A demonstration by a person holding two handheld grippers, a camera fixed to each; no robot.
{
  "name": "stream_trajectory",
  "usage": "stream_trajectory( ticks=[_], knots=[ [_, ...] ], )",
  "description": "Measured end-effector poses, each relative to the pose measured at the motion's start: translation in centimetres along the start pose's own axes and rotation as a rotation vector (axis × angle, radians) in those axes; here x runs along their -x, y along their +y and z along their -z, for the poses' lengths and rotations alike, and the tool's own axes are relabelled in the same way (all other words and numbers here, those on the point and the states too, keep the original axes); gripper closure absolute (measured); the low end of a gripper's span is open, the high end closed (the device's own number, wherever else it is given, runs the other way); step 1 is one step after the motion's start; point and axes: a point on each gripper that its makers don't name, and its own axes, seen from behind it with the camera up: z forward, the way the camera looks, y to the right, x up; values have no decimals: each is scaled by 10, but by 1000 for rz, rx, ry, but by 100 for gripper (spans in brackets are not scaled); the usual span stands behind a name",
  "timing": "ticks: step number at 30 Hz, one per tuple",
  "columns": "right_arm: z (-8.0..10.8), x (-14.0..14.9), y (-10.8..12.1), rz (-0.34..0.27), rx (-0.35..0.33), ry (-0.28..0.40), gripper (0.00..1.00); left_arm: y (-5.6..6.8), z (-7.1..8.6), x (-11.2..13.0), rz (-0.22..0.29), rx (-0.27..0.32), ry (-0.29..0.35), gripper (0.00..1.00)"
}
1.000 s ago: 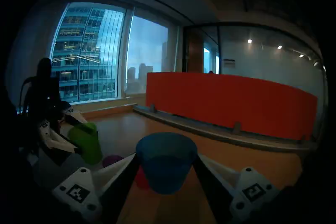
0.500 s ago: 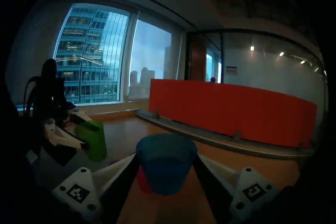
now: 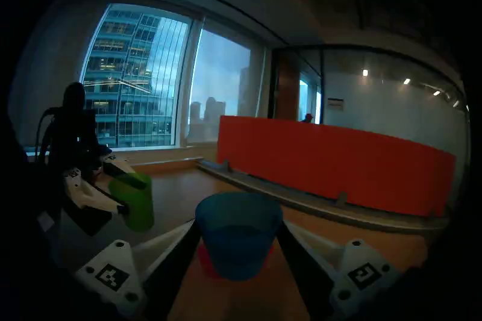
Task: Pour water
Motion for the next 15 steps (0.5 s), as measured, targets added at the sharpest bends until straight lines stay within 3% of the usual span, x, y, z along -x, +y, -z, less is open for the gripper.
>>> stream_trajectory(
  ticks=[15],
  knots=[
    [1, -12, -7, 30, -28, 11, 10, 11, -7, 2, -5, 34, -23, 13]
  ],
)
